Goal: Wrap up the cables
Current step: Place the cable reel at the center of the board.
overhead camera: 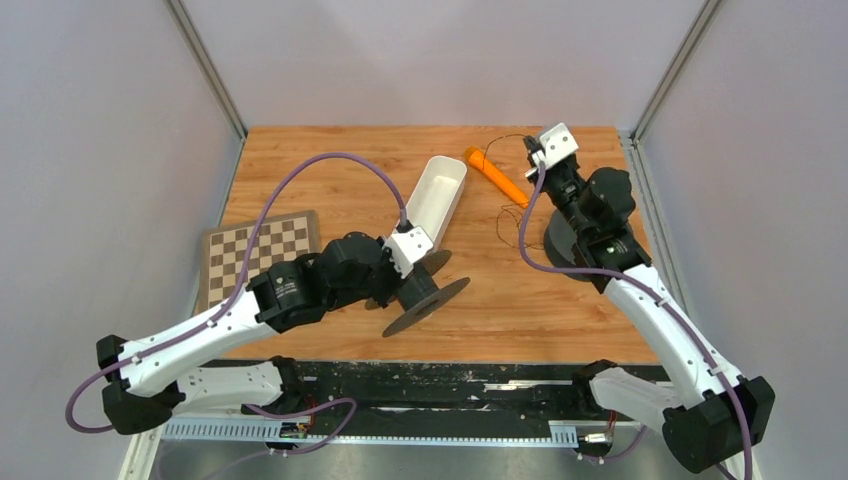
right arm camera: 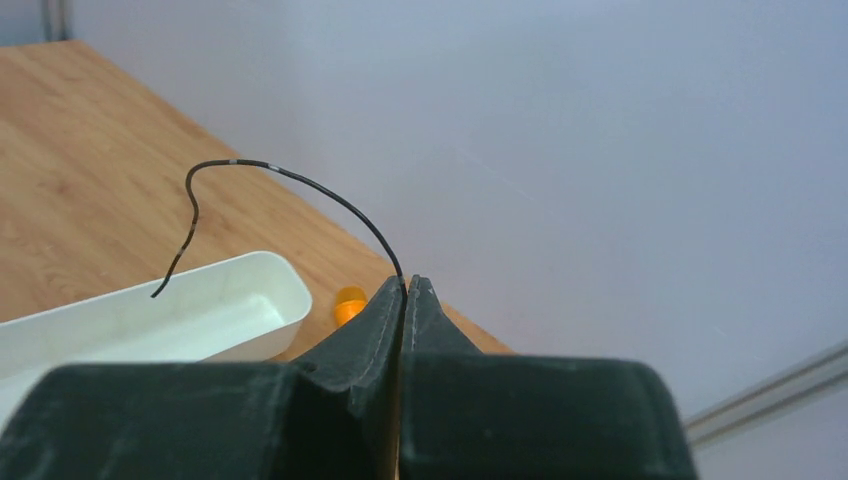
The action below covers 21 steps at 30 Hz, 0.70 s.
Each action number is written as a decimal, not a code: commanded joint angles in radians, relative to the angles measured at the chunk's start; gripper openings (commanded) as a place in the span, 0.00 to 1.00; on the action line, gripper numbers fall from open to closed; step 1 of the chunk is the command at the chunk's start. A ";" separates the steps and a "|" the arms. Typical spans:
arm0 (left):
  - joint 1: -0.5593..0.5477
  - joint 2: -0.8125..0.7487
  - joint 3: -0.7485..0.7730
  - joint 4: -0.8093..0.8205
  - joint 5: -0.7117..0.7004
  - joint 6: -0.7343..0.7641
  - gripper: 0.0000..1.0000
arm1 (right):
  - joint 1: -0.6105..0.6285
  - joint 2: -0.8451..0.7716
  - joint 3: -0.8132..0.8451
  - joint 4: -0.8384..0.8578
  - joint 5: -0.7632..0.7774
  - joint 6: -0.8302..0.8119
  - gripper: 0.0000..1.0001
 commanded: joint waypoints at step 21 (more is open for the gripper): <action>0.080 0.246 -0.040 0.315 0.182 -0.221 0.29 | 0.048 -0.264 -0.419 0.042 -0.312 0.218 0.00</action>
